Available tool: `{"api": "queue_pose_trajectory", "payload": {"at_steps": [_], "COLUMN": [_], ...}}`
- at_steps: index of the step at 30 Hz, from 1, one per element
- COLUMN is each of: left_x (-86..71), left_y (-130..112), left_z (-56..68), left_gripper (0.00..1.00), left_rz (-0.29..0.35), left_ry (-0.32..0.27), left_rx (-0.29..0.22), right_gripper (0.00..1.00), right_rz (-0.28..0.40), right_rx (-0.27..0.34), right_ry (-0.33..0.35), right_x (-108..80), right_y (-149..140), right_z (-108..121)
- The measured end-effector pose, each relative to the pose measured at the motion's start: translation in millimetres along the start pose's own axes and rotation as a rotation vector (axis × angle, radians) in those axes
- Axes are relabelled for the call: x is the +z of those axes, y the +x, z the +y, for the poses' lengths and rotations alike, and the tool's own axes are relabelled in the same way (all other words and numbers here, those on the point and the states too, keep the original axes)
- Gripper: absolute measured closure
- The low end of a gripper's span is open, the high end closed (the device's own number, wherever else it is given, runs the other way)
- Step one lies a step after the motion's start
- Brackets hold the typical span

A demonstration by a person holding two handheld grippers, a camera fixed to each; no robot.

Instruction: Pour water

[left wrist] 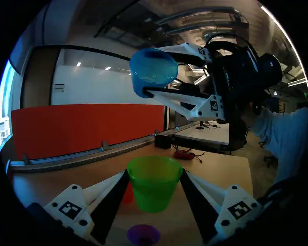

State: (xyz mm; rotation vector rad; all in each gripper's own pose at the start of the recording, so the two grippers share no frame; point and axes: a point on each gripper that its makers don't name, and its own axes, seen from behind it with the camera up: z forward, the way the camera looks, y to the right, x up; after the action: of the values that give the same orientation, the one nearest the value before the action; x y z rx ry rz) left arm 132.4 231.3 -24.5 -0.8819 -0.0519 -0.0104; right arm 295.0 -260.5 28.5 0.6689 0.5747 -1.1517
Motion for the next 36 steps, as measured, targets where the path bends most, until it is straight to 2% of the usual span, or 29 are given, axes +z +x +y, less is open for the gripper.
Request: {"api": "queue_pose_trajectory", "payload": {"at_steps": [8, 14, 20, 23, 26, 29, 36], "left_x": [-1.5, -4.3, -6.1, -7.6, -9.8, -12.1, -19.8], "left_y": [3, 8, 15, 19, 24, 27, 30], "left_z": [-5.5, -8.0, -13.9, -16.8, -20.7, -25.4, -42.6], "left_gripper": [0.13, 0.13, 0.13, 0.13, 0.13, 0.12, 0.13], "left_rz": [0.007, 0.016, 0.03, 0.039, 0.045, 0.052, 0.059], "left_ry": [0.015, 0.027, 0.048, 0.059, 0.074, 0.089, 0.138], "left_rx": [0.007, 0.018, 0.042, 0.052, 0.058, 0.062, 0.078], "right_gripper": [0.09, 0.09, 0.09, 0.09, 0.09, 0.09, 0.09], "right_rz": [0.021, 0.044, 0.048, 0.056, 0.064, 0.066, 0.039], "right_rx": [0.376, 0.648, 0.889, 0.986, 1.065, 1.111, 1.113], "right_ry": [0.007, 0.01, 0.025, 0.036, 0.045, 0.052, 0.038], "right_x": [-15.4, -24.0, -29.8, -33.1, -35.6, -37.8, -43.9], "right_y": [6, 12, 12, 14, 14, 12, -3], "right_z": [-11, -11, -12, -12, -11, -9, -16]}}
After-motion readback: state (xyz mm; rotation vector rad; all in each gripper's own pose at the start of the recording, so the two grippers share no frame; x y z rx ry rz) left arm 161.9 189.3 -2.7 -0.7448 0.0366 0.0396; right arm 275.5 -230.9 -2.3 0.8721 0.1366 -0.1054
